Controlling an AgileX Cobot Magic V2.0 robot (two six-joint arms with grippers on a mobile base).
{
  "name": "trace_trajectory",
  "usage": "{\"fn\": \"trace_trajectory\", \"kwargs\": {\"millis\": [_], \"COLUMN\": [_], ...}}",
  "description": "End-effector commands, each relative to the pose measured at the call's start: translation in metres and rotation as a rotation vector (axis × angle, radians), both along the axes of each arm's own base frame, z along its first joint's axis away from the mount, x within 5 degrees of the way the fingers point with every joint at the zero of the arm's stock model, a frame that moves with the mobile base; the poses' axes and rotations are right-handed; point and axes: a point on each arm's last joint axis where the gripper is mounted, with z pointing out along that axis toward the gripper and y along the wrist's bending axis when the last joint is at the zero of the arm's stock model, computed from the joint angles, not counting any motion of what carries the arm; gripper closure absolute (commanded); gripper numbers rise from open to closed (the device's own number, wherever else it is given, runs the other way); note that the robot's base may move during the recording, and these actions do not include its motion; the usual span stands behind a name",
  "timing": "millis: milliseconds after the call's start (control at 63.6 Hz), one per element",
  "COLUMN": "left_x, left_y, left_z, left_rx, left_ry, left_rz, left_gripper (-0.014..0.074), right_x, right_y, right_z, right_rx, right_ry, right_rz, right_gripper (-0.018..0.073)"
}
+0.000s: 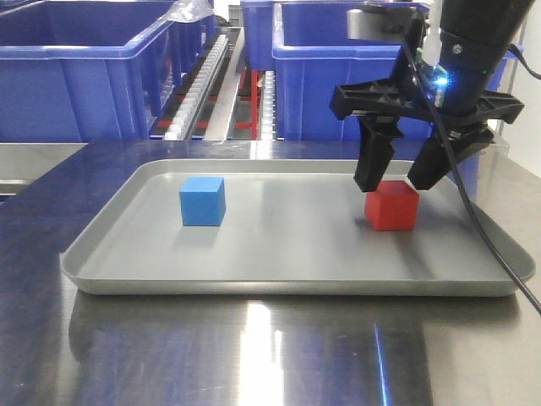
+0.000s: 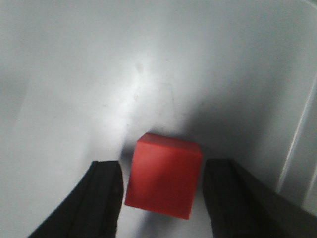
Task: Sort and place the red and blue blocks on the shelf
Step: 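Close the right gripper on the red cube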
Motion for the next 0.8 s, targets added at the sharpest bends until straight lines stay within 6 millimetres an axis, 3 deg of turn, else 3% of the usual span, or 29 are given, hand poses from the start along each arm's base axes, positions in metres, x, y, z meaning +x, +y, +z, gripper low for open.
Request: {"fn": "trace_trajectory", "kwargs": {"millis": [0,283,786], "left_x": [0.000,0.000,0.000], "left_y": [-0.002,-0.002,-0.002], "left_z": [-0.001,-0.001,-0.001], "left_rx": [-0.011,-0.011,-0.011], "left_ry": [-0.073,-0.073,-0.073], "left_rz": [-0.021,-0.021,-0.021], "left_gripper": [0.0472,0.0472,0.0472], "right_x": [0.002,0.001,0.007], "right_y": [0.000,0.001,0.009], "right_z": [0.026,0.025,0.001], "right_rx": [0.032,0.024,-0.004], "right_ry": [-0.109,-0.098,-0.033], "right_rz": [0.007,0.014,0.029], "right_gripper": [0.0078,0.0078,0.0079]}}
